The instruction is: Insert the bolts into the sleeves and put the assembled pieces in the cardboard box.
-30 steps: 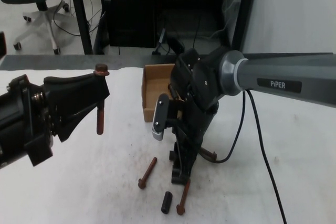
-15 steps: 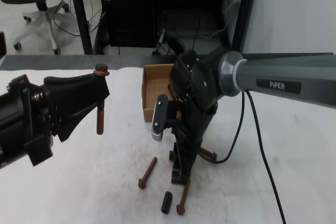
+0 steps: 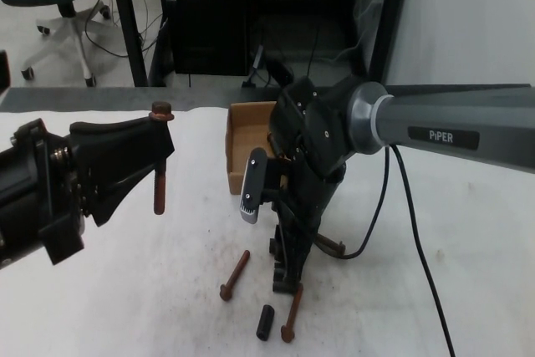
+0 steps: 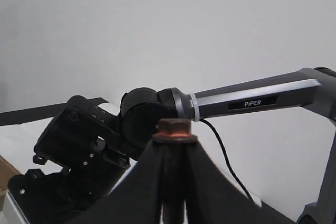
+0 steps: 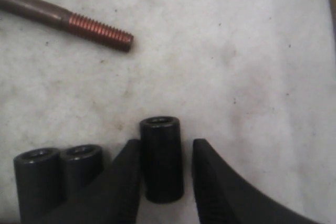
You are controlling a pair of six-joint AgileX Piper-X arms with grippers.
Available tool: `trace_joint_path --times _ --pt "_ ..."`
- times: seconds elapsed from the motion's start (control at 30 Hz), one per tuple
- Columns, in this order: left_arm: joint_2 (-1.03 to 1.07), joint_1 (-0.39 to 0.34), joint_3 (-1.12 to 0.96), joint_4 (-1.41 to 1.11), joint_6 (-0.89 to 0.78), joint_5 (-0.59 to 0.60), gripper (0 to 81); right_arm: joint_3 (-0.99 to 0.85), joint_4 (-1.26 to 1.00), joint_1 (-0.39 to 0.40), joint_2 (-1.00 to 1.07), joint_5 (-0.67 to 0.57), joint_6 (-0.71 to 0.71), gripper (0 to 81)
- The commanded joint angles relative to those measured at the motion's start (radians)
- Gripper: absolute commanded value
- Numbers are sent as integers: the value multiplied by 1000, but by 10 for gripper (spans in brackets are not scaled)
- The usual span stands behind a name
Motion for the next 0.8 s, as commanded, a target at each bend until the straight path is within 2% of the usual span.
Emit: trace_joint_path --times 0.0,0.63,0.7,0.77 --pt "-11 2 -5 -11 7 6 4 6 -35 -3 8 23 -6 310" --pt "-11 2 -5 70 25 6 4 6 -66 -3 8 23 3 305" --pt "-11 2 -5 70 25 6 4 6 -66 -3 8 23 3 251" --pt "-11 2 -5 70 25 6 4 6 -66 -3 8 28 3 157"
